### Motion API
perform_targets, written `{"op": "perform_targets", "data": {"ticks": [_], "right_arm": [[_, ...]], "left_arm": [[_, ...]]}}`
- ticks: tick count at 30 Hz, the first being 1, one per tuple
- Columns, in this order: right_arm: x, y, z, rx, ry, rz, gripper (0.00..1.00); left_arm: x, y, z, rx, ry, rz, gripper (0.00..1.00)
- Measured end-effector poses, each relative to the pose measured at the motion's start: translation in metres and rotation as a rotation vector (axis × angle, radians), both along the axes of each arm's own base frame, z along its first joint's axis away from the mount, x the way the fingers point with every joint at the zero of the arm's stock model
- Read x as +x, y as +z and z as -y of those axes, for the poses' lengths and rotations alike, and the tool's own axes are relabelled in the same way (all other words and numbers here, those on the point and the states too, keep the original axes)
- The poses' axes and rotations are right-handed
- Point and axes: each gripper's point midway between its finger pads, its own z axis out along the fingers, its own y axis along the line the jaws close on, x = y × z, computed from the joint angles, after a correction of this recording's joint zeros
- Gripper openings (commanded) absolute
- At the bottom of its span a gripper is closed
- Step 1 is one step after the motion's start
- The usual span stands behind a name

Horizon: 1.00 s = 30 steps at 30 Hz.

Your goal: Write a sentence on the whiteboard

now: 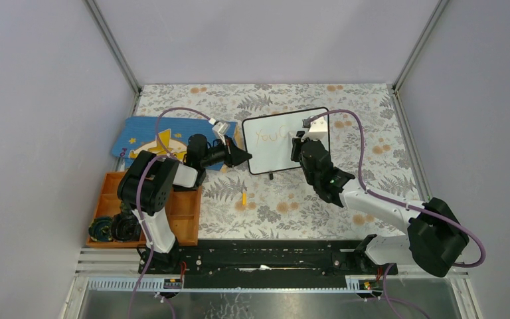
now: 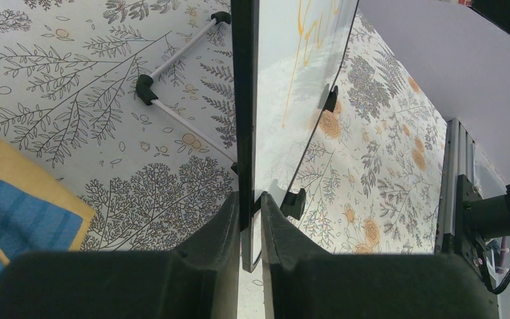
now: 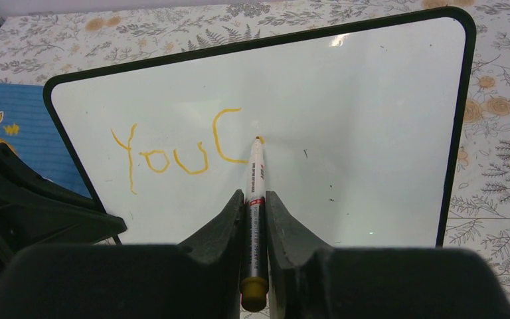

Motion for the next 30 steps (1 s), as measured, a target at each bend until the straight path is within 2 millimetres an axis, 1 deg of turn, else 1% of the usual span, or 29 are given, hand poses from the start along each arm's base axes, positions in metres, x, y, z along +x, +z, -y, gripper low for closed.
{"op": "perform_targets", "data": {"ticks": [14, 30], "right_arm": [[-0.0023, -0.0029, -0.0061, 0.003, 0.039, -0.014, 0.00], [-0.0053, -0.0091, -0.0019, -0.018, 0.031, -0.039, 0.00]], "left_arm": [[0.0002, -0.0001, -0.0001, 0.002, 0.000, 0.001, 0.11], [0.0015, -0.0004, -0.0005, 0.005, 0.006, 0.003, 0.11]]}}
